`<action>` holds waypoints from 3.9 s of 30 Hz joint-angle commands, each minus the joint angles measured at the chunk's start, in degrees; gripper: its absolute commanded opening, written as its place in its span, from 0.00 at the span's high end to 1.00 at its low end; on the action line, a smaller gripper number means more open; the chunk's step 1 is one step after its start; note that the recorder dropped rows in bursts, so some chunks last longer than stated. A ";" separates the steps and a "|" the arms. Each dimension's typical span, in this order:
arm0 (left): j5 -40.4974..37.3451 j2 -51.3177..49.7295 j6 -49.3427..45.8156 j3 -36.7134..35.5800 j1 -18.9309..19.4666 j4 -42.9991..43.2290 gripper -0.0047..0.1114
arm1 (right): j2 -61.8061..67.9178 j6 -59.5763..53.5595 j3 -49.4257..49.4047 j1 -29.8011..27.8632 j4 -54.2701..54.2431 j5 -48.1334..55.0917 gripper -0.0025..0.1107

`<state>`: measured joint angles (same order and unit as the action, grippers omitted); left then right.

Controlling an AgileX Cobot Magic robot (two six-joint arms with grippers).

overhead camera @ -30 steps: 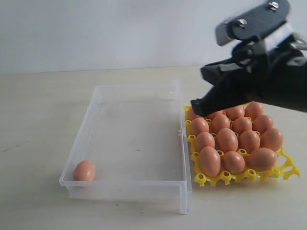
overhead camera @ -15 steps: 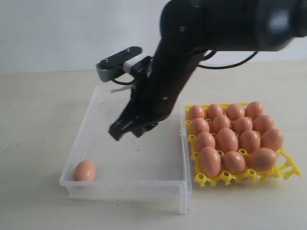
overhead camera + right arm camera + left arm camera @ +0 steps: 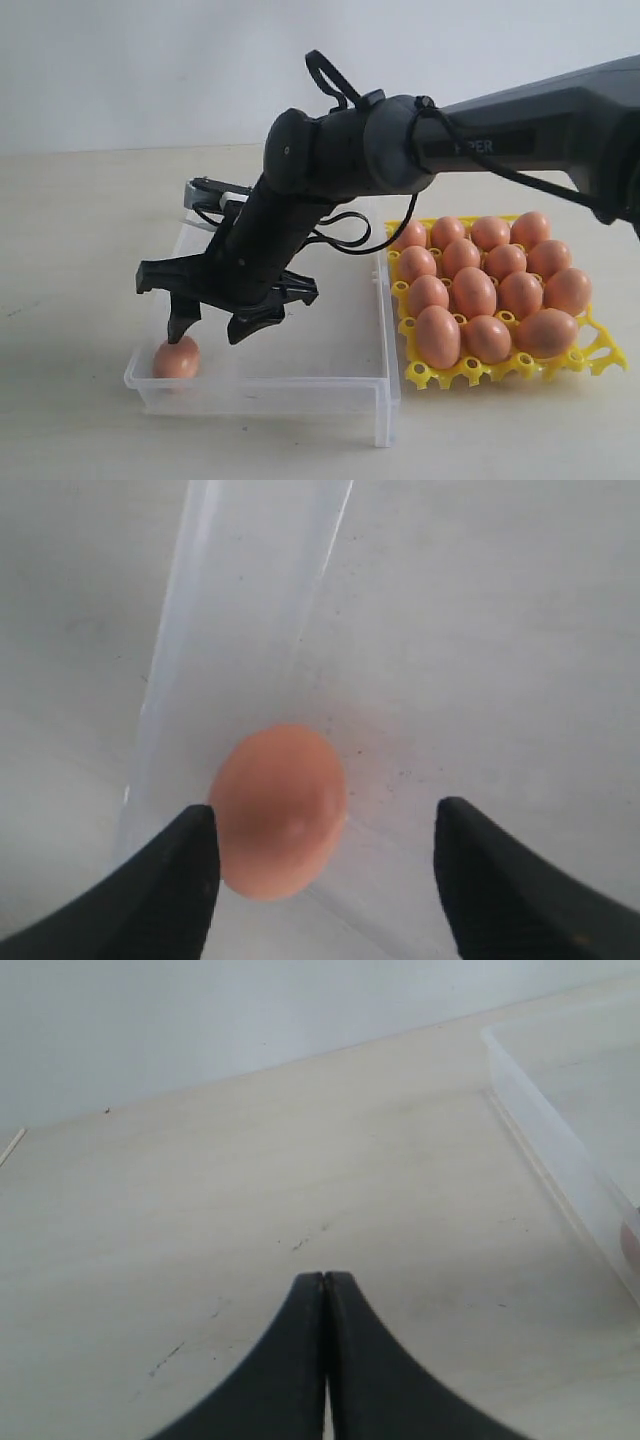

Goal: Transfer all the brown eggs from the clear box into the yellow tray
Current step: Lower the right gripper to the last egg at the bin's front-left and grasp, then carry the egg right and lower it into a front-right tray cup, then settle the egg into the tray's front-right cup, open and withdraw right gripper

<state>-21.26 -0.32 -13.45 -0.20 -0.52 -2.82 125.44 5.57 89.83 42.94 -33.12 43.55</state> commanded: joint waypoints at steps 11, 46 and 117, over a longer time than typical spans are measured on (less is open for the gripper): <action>0.43 0.32 -0.09 0.20 -0.04 -0.08 0.96 | 2.55 -2.99 0.43 1.00 -6.40 -4.29 0.44; 0.43 0.32 -0.09 0.20 -0.04 -0.08 0.96 | -50.79 -24.88 -72.28 -14.78 -12.49 -78.65 0.98; 0.43 0.32 -0.09 0.20 -0.04 -0.08 0.96 | -38.87 -27.96 -70.54 -16.46 -29.53 -82.22 0.98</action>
<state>-21.26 -0.32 -13.45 -0.20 -0.52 -2.82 86.94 -24.05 19.74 26.70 -62.67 -37.80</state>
